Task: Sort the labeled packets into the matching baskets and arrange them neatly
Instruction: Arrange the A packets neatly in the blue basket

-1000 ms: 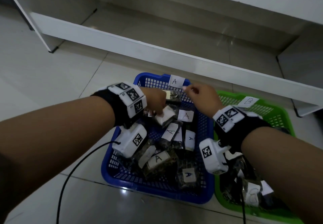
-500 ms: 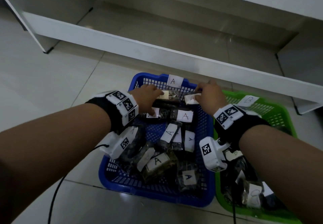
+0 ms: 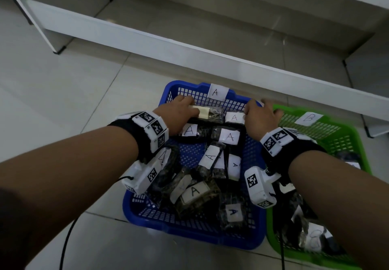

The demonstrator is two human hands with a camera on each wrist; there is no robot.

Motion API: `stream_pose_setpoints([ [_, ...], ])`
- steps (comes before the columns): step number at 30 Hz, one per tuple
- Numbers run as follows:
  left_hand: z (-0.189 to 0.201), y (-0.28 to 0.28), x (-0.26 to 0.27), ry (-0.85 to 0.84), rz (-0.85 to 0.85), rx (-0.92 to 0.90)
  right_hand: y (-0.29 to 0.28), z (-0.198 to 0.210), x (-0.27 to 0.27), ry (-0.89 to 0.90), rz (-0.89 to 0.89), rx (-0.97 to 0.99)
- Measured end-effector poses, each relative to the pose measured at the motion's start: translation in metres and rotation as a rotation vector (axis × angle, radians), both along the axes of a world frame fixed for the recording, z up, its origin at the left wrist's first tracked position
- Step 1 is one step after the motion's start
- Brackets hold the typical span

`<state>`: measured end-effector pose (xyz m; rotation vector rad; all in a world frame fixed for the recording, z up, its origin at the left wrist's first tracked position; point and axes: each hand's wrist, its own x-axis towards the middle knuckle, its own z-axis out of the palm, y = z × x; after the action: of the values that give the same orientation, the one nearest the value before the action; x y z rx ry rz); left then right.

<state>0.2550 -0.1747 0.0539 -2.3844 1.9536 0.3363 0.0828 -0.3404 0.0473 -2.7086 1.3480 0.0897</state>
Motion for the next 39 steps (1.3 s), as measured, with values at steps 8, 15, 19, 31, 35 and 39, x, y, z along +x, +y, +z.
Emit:
stream_pose_setpoints([
  [8, 0.002, 0.005, 0.004, 0.045, -0.016, -0.031, 0.002, 0.001, 0.001, -0.049, -0.038, 0.035],
  [15, 0.0, 0.007, 0.005, 0.026, -0.007, 0.0, 0.011, 0.009, 0.001, 0.218, 0.068, 0.035],
  [19, 0.002, 0.007, 0.008, 0.064, -0.003, 0.027, 0.014, 0.01, -0.005, 0.294, 0.195, -0.012],
  [31, 0.032, 0.008, 0.008, -0.108, -0.011, 0.059, 0.007, 0.02, -0.021, 0.393, 0.237, 0.132],
  [35, 0.063, 0.013, 0.011, 0.05, 0.002, 0.314, 0.008, 0.021, -0.026, 0.42, 0.251, 0.159],
  [39, 0.06, 0.025, -0.011, 0.021, -0.085, 0.661, 0.013, 0.022, -0.03, 0.459, 0.263, 0.1],
])
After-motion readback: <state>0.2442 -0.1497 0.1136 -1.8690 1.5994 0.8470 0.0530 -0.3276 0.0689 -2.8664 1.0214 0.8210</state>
